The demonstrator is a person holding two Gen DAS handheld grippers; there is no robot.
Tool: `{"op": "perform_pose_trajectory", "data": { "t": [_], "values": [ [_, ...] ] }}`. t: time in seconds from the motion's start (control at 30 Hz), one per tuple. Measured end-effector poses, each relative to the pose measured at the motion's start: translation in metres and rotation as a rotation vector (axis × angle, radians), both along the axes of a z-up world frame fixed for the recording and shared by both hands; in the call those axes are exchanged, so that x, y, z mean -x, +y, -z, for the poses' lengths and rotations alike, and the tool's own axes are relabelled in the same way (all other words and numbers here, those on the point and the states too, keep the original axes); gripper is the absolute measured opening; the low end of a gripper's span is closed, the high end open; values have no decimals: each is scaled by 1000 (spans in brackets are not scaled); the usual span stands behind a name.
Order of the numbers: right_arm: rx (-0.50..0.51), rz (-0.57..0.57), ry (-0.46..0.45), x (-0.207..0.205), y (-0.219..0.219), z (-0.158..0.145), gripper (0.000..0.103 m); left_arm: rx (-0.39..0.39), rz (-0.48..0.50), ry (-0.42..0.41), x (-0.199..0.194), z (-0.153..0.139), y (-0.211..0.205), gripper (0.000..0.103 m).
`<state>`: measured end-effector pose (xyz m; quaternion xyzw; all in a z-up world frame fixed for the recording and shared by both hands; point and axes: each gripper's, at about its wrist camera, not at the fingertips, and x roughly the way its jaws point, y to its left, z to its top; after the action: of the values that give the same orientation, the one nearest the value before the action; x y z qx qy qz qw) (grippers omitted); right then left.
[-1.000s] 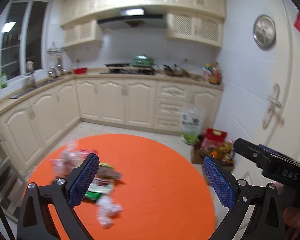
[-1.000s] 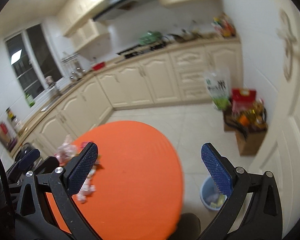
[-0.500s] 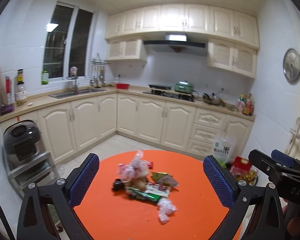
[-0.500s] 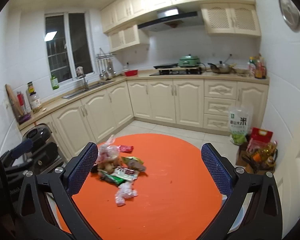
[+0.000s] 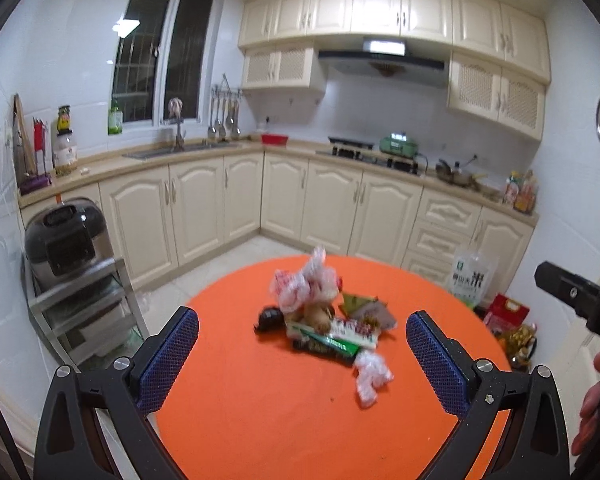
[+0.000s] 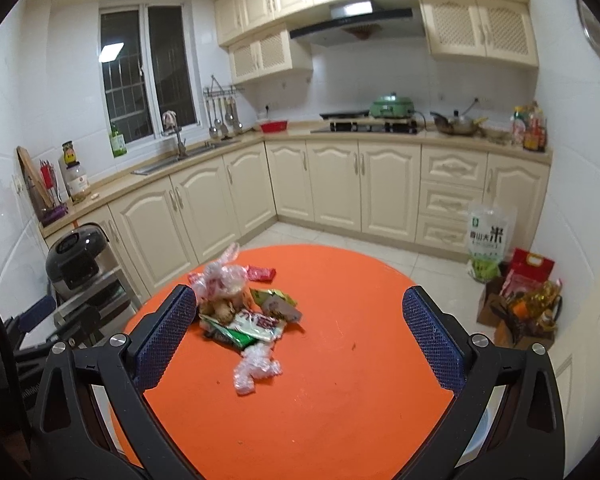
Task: Collect trash
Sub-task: 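Return both tools from the bin to the orange table, then grasp the clear plastic wrap with the left gripper while the right grasps a wrapper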
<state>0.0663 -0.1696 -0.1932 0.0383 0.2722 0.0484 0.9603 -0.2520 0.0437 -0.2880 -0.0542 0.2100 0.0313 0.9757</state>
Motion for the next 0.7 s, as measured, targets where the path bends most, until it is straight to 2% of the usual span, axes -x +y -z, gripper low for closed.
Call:
{"op": "perform_pose_trajectory", "data": {
  "t": [0.17, 0.33, 0.4, 0.43, 0.47, 0.53, 0.67, 0.7],
  "values": [
    [-12, 2, 61, -13, -17, 24, 103, 0, 6, 70, -28, 13, -28, 102],
    [-43, 10, 129, -28, -37, 49, 103, -26, 35, 166, -77, 20, -61, 102],
    [-55, 13, 152, -33, -45, 57, 103, -25, 49, 202, -119, 8, -66, 102],
    [-58, 14, 160, -35, -48, 60, 103, -29, 55, 231, -130, 15, -72, 101],
    [-62, 16, 171, -37, -51, 64, 103, -31, 58, 250, -145, 11, -72, 100],
    [-67, 22, 189, -42, -57, 71, 103, -33, 65, 301, -171, 20, -79, 98],
    [-76, 31, 216, -52, -68, 80, 103, -33, 87, 386, -219, 29, -59, 93],
    [-75, 35, 220, -54, -71, 82, 103, -38, 86, 413, -228, 35, -57, 87]
  ]
}}
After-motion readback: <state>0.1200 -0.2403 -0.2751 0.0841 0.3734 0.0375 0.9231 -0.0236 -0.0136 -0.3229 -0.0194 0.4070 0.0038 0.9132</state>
